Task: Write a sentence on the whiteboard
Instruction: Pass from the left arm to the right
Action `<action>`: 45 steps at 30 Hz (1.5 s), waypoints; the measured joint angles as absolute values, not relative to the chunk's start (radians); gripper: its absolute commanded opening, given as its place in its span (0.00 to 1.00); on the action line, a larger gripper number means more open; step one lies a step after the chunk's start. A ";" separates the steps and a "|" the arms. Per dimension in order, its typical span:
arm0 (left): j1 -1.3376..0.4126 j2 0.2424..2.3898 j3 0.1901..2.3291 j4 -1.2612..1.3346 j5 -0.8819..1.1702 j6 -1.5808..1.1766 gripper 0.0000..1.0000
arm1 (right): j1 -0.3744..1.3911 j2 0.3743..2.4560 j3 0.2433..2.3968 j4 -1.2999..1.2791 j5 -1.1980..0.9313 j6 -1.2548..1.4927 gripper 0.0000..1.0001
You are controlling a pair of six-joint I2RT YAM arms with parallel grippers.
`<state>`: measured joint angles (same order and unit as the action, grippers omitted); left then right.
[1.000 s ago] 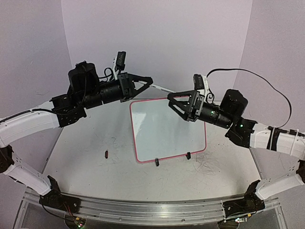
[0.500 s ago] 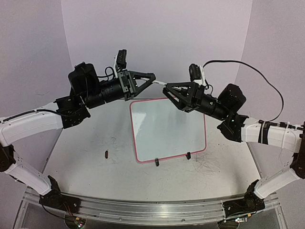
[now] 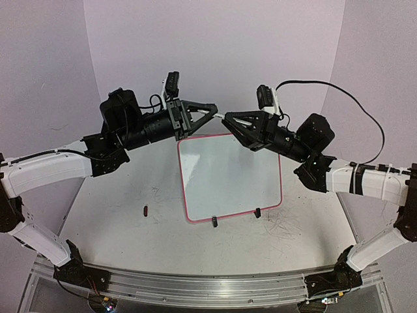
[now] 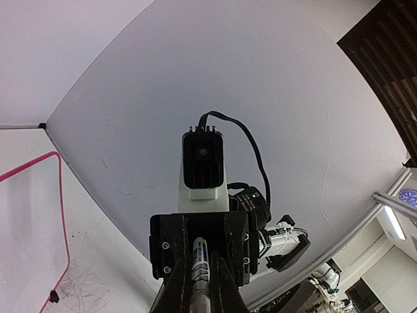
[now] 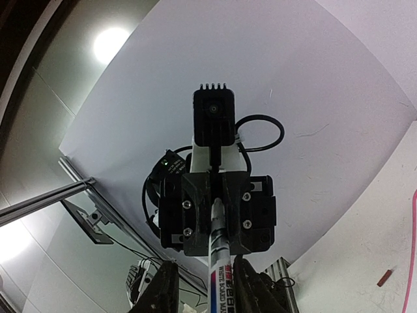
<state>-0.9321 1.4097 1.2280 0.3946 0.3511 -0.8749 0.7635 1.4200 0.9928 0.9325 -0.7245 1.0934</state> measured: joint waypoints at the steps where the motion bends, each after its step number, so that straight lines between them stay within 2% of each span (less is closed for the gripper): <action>1: -0.932 1.413 1.228 0.395 0.354 -0.877 0.00 | 0.764 1.421 0.993 0.933 -0.724 1.093 0.31; 4: -0.932 1.418 1.228 0.395 0.363 -0.888 0.00 | 0.764 1.424 0.993 0.935 -0.723 1.093 0.31; 9: -0.932 1.423 1.228 0.404 0.366 -0.892 0.00 | 0.764 1.440 1.007 0.940 -0.724 1.093 0.25; 23: -0.932 1.442 1.228 0.446 0.366 -0.900 0.00 | 0.760 1.456 1.018 0.951 -0.724 1.093 0.24; 28: -0.930 1.448 1.228 0.456 0.365 -0.913 0.00 | 0.757 1.463 1.021 0.955 -0.725 1.093 0.15; 31: -0.930 1.451 1.228 0.464 0.364 -0.916 0.00 | 0.755 1.468 1.021 0.955 -0.724 1.093 0.02; 32: -0.930 1.453 1.228 0.468 0.363 -0.915 0.00 | 0.754 1.468 1.021 0.955 -0.723 1.093 0.00; 40: -0.931 1.454 1.201 0.482 0.347 -0.914 0.00 | 0.754 1.462 0.992 0.951 -0.698 1.089 0.00; 42: -0.931 1.453 1.183 0.483 0.344 -0.914 0.00 | 0.753 1.459 0.976 0.945 -0.692 1.089 0.05; 44: -0.931 1.453 1.172 0.483 0.339 -0.914 0.00 | 0.753 1.459 0.969 0.937 -0.690 1.089 0.16; 45: -0.931 1.453 1.169 0.484 0.338 -0.915 0.00 | 0.753 1.459 0.968 0.932 -0.689 1.089 0.17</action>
<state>-0.9310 1.4527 1.1694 0.4840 0.3376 -0.9147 0.7533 1.4586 0.9684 0.9324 -0.6887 1.0893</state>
